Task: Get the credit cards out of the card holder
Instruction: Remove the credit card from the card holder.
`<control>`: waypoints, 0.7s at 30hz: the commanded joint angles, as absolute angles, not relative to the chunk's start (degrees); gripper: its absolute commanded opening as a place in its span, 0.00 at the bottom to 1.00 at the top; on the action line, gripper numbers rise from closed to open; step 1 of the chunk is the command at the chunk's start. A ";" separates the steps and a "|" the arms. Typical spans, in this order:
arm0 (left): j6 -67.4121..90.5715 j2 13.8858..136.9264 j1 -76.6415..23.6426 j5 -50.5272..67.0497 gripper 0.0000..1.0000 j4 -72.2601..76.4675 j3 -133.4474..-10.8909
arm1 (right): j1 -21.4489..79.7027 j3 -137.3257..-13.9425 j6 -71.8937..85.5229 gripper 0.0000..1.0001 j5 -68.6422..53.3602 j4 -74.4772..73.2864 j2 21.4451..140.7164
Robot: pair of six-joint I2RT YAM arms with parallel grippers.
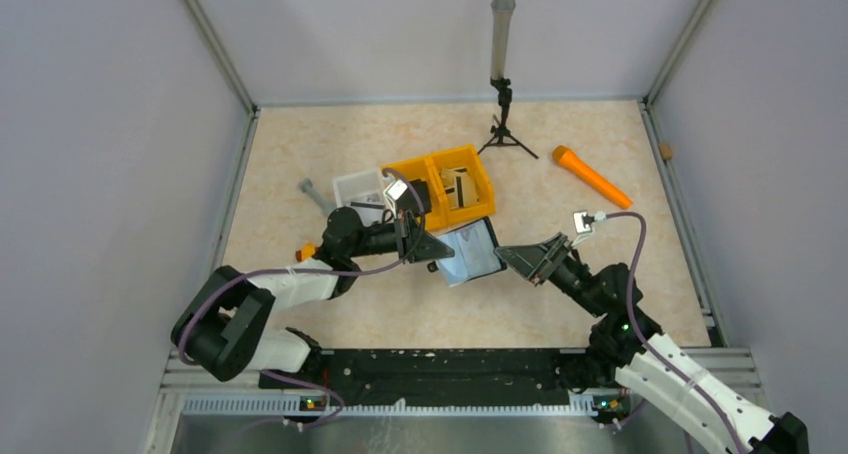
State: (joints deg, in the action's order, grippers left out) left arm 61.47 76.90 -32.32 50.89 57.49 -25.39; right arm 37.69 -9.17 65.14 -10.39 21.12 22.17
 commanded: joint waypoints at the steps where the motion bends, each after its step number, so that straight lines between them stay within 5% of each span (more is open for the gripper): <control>1: 63.28 77.44 -32.03 52.49 0.00 63.61 -26.71 | 37.31 -13.10 62.70 0.31 -11.66 18.91 23.75; 3: 63.33 77.35 -32.04 52.71 0.00 63.46 -26.81 | 37.35 -13.04 62.61 0.31 -12.53 19.69 25.01; 8: 64.41 77.15 -32.07 53.41 0.00 64.30 -26.89 | 37.35 -13.01 61.40 0.50 -13.47 20.30 27.83; 14: 65.03 76.87 -32.10 53.60 0.00 64.80 -26.81 | 37.35 -12.74 61.87 0.33 -16.13 24.70 31.13; 21: 65.15 78.22 -32.20 53.87 0.00 65.13 -26.73 | 37.35 -11.55 62.30 0.37 -17.75 29.75 31.96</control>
State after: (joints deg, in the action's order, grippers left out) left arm 64.84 77.43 -32.27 53.15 59.99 -25.39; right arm 37.69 -10.28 62.61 -15.51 22.74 31.86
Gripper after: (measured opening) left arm 0.012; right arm 0.346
